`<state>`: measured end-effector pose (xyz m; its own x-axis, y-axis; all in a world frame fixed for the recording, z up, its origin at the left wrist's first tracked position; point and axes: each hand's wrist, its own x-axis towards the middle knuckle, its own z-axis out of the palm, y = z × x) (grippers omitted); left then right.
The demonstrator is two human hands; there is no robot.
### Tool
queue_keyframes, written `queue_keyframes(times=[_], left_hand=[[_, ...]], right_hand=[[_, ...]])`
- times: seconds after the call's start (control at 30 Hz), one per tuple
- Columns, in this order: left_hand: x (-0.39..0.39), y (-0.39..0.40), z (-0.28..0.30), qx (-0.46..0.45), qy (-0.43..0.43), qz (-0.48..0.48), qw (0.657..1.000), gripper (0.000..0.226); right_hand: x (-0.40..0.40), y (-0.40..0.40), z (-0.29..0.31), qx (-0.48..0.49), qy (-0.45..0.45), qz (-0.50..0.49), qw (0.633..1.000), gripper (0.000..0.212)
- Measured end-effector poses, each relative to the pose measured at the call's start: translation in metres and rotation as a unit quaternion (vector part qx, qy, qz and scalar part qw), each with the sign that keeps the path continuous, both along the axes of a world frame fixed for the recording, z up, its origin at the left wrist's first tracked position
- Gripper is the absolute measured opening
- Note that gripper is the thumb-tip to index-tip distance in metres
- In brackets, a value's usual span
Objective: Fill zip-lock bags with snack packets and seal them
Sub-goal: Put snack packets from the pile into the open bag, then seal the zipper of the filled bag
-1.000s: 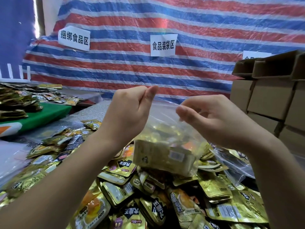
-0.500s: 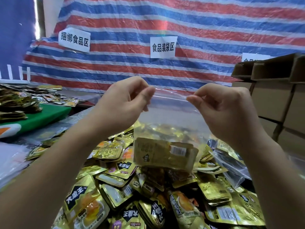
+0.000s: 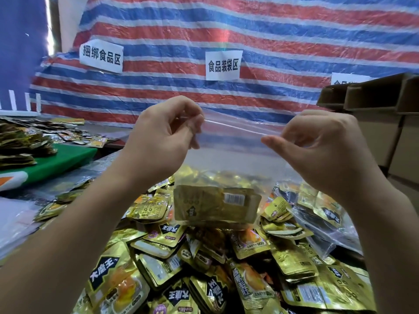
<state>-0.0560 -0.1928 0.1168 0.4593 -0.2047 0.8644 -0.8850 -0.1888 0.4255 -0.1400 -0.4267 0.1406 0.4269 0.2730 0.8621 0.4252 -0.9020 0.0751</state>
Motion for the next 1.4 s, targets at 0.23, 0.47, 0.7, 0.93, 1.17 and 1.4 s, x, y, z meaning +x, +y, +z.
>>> queue_keyframes(times=[0.23, 0.47, 0.7, 0.93, 1.17, 1.4], left_hand=[[-0.007, 0.0, 0.003, -0.095, 0.099, -0.073, 0.988, 0.03], [-0.018, -0.021, -0.005, -0.073, 0.181, -0.146, 0.97, 0.004], [-0.024, -0.031, -0.012, -0.06, 0.174, -0.187, 0.965, 0.01], [-0.024, -0.029, -0.01, -0.048, 0.227, -0.2, 0.952, 0.011], [-0.024, -0.027, -0.009, -0.01, 0.213, -0.161, 0.964, 0.014], [-0.026, -0.028, -0.011, 0.012, 0.164, -0.141, 0.976, 0.013]], right_hand=[[0.01, 0.003, -0.006, 0.082, -0.059, -0.017, 0.995, 0.025], [0.0, 0.033, -0.009, 0.071, 0.001, -0.056, 0.996, 0.046], [-0.011, 0.053, -0.011, 0.1, 0.155, 0.011, 0.983, 0.026], [-0.011, 0.042, -0.008, 0.144, 0.18, 0.056, 0.972, 0.012], [-0.009, 0.043, -0.009, 0.15, 0.196, 0.053, 0.968, 0.012], [-0.011, 0.046, -0.008, 0.15, 0.208, 0.046, 0.966, 0.015]])
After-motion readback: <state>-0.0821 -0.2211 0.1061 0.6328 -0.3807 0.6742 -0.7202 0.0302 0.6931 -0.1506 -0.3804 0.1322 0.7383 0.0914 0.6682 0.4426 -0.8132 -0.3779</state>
